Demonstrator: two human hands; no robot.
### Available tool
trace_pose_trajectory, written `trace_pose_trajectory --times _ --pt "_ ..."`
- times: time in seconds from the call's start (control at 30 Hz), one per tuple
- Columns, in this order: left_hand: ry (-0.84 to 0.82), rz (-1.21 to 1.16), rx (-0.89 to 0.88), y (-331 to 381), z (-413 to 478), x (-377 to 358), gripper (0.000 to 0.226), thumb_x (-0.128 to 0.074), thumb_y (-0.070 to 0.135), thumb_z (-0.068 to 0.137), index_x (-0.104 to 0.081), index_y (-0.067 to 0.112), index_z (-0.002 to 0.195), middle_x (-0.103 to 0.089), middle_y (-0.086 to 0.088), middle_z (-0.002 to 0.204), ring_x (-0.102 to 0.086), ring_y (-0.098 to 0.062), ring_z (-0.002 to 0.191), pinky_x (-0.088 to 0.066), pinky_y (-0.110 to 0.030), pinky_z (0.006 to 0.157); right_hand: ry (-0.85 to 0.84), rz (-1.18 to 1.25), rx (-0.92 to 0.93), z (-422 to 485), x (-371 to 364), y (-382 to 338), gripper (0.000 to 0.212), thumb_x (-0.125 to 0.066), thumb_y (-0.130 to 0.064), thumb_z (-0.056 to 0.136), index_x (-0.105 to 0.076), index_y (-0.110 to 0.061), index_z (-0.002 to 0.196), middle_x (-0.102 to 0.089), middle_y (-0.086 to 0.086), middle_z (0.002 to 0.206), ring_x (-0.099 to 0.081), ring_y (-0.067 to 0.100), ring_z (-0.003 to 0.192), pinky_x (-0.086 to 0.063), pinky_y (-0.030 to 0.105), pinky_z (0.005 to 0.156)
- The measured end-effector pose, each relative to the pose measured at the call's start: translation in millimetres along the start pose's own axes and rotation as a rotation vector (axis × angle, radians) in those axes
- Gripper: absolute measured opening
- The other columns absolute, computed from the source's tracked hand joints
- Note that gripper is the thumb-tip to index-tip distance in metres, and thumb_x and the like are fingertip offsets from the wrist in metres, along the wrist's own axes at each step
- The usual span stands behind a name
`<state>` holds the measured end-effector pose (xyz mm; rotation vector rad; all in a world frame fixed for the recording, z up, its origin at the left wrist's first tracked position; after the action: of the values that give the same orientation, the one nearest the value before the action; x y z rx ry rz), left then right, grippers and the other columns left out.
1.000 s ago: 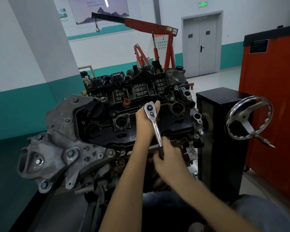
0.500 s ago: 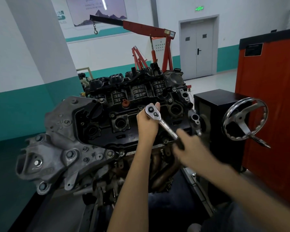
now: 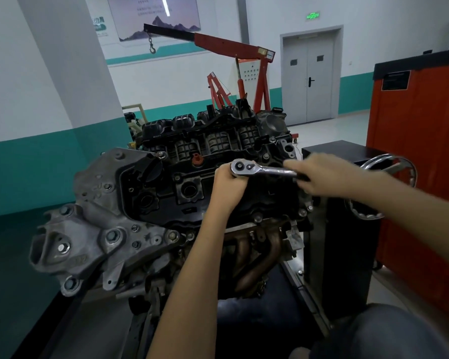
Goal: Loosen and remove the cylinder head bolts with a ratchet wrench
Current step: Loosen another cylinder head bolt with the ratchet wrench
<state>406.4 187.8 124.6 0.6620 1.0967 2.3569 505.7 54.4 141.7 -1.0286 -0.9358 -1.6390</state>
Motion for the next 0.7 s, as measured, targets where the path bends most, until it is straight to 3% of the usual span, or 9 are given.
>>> trace_pose_trajectory --times 0.07,0.13,0.27,0.43,0.5,0.57,0.63,0.7 --pt "0.078 -0.061 0.029 -3.7 -3.6 6.6 0.044 -0.058 0.011 0.094 -0.064 0.034 0.056 -0.052 0.017 0.052 -0.048 -0.001 0.058 -0.038 -0.012 0.059 0.027 -0.12 0.054 13.7 12.2 -4.0 0.029 -0.055 -0.02 0.09 -0.045 -0.021 0.118 -0.04 -0.011 0.064 -0.047 0.01 0.057 -0.035 0.023 0.053" --pt "0.144 -0.144 0.045 -8.2 -7.5 8.1 0.035 -0.058 0.013 0.096 -0.06 0.019 0.062 -0.051 0.015 0.055 -0.047 0.001 0.058 -0.038 -0.008 0.06 0.066 -0.025 -0.008 2.9 5.2 -12.8 0.022 -0.055 -0.02 0.089 -0.046 -0.022 0.108 -0.043 -0.009 0.066 -0.047 0.009 0.056 -0.035 0.021 0.049" --pt "0.239 -0.159 0.077 -6.6 -11.8 0.7 0.046 -0.057 0.015 0.097 -0.034 0.02 0.058 -0.034 0.017 0.051 -0.031 -0.001 0.053 -0.031 -0.015 0.054 0.185 0.616 -0.276 -45.6 -52.2 -58.6 0.023 -0.056 -0.014 0.085 -0.037 -0.025 0.087 -0.052 0.004 0.067 -0.053 0.021 0.056 -0.044 0.031 0.05" --pt "0.183 -0.074 0.088 -8.3 -7.6 4.7 0.049 -0.059 0.021 0.096 -0.026 0.026 0.06 -0.026 0.014 0.049 -0.024 -0.003 0.051 -0.026 -0.016 0.053 0.328 0.971 -0.391 -30.6 -89.0 -136.2 0.028 -0.053 -0.008 0.087 -0.045 -0.014 0.114 -0.049 -0.003 0.067 -0.05 0.006 0.056 -0.038 0.012 0.046" --pt "0.144 -0.071 0.114 -12.0 -5.7 7.9 0.051 -0.061 0.024 0.095 -0.03 0.036 0.057 -0.028 0.015 0.054 -0.027 -0.003 0.057 -0.029 -0.021 0.06 0.275 0.914 -0.382 -30.5 -86.3 -122.7 0.034 -0.054 -0.009 0.086 -0.045 -0.016 0.119 -0.047 -0.004 0.066 -0.047 0.003 0.053 -0.034 0.01 0.043" --pt "0.069 -0.094 0.076 -10.4 -2.9 5.0 0.058 -0.062 0.02 0.094 -0.032 0.036 0.047 -0.028 0.014 0.051 -0.027 -0.005 0.054 -0.029 -0.022 0.058 0.182 0.752 -0.305 -35.9 -74.8 -88.9 0.035 -0.055 -0.01 0.085 -0.047 -0.02 0.118 -0.052 0.001 0.07 -0.051 0.011 0.053 -0.039 0.013 0.046" --pt "0.003 -0.056 0.035 -5.1 -2.1 -0.5 0.059 -0.061 0.017 0.094 -0.036 0.034 0.042 -0.033 0.015 0.047 -0.03 -0.003 0.05 -0.03 -0.02 0.057 0.089 0.546 -0.181 -34.6 -51.8 -47.7 0.032 -0.055 -0.01 0.087 -0.049 -0.023 0.115 -0.057 0.005 0.076 -0.056 0.018 0.057 -0.052 0.03 0.056" --pt "-0.016 -0.018 0.005 -2.4 -0.5 -2.5 0.056 -0.059 0.013 0.093 -0.048 0.034 0.043 -0.044 0.017 0.05 -0.04 -0.002 0.056 -0.036 -0.023 0.064 0.024 0.235 -0.064 -19.2 -22.8 -14.5 0.027 -0.055 -0.013 0.089 -0.05 -0.02 0.115 -0.056 0.001 0.076 -0.053 0.013 0.057 -0.049 0.028 0.055"
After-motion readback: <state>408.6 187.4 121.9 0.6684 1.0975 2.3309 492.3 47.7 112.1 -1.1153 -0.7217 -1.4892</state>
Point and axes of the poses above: each hand's wrist, its own z-axis towards the middle knuckle, its own x-axis out of the back of the hand, y = z × x, the point moved 8 cm from there along z, towards the middle knuckle
